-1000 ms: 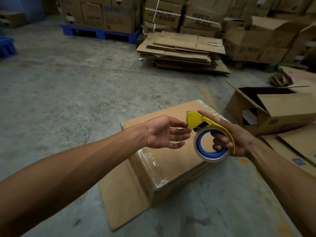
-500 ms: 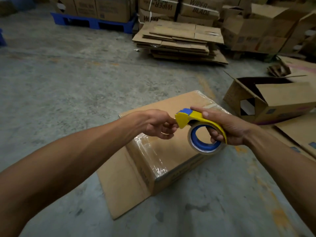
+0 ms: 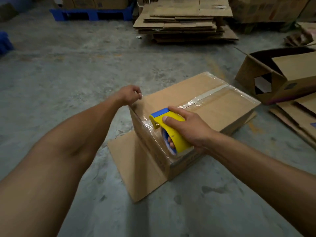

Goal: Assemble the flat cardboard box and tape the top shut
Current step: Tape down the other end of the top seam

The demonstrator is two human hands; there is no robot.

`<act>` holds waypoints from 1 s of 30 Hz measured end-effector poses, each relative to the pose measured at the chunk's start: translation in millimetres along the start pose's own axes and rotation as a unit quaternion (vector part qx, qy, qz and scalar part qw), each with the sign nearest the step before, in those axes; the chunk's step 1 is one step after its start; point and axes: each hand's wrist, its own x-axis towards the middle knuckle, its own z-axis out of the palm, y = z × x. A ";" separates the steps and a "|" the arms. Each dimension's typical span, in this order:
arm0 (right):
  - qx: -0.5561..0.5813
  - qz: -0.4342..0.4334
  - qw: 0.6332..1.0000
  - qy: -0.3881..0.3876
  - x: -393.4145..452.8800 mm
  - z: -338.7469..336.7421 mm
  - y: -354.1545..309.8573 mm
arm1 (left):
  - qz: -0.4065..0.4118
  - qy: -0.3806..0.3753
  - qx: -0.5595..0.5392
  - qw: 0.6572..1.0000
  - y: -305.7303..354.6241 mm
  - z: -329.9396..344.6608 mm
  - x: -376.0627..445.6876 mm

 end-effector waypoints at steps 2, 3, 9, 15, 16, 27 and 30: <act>-0.005 -0.001 1.000 0.004 4.4 8.0 1.5 | 0.002 0.012 0.007 1.000 -7.3 -3.9 1.1; -0.004 -0.002 1.000 0.001 7.0 10.5 0.5 | 0.002 0.017 0.012 1.000 -10.7 -6.3 0.5; -0.017 -0.006 1.000 -0.017 21.0 26.9 -0.4 | -0.002 0.046 0.011 0.999 -31.0 -8.2 1.9; -0.035 -0.002 0.999 -0.014 29.2 32.0 3.4 | -0.011 0.043 -0.013 0.999 -47.3 -0.8 9.3; -0.037 -0.001 0.999 -0.014 30.3 31.8 4.0 | -0.013 0.041 -0.017 0.999 -48.5 0.0 10.2; -0.052 0.013 0.999 0.003 35.8 35.6 13.0 | -0.271 -0.012 -0.212 0.939 -78.8 18.7 14.7; -0.060 0.019 0.998 0.002 37.0 36.5 12.2 | -0.179 0.117 -0.272 0.938 -83.8 24.6 15.6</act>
